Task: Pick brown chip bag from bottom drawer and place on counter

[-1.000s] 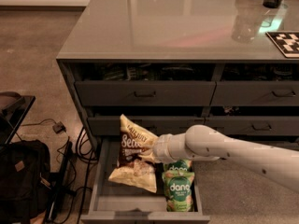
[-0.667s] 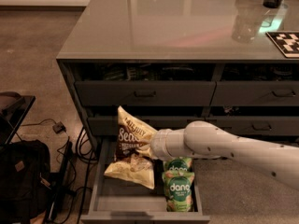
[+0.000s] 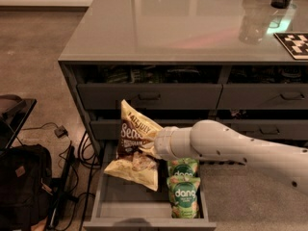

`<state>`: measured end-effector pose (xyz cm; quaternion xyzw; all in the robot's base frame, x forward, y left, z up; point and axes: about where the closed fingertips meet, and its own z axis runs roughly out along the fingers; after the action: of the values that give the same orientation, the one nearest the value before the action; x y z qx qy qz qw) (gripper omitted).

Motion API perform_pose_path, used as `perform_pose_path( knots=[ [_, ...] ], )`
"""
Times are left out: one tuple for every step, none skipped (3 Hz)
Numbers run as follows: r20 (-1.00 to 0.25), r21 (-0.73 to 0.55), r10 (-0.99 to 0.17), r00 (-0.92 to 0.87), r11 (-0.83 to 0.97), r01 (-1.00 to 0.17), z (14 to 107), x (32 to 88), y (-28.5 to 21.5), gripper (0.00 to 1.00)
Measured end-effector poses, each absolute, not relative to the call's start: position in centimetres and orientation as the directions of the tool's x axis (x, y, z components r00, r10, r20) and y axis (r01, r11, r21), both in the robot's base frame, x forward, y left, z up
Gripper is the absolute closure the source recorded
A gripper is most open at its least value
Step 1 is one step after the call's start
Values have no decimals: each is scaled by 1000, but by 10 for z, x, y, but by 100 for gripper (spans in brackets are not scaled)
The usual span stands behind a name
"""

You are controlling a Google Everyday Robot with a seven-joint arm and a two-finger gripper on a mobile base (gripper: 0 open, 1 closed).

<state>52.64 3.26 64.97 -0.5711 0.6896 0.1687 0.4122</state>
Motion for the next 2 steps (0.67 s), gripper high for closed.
perform_pose_path(
  knots=[
    [-758, -296, -652, 41, 287, -911, 680, 521, 34, 100],
    [-738, -393, -662, 132, 262, -882, 736, 510, 37, 100]
  ],
)
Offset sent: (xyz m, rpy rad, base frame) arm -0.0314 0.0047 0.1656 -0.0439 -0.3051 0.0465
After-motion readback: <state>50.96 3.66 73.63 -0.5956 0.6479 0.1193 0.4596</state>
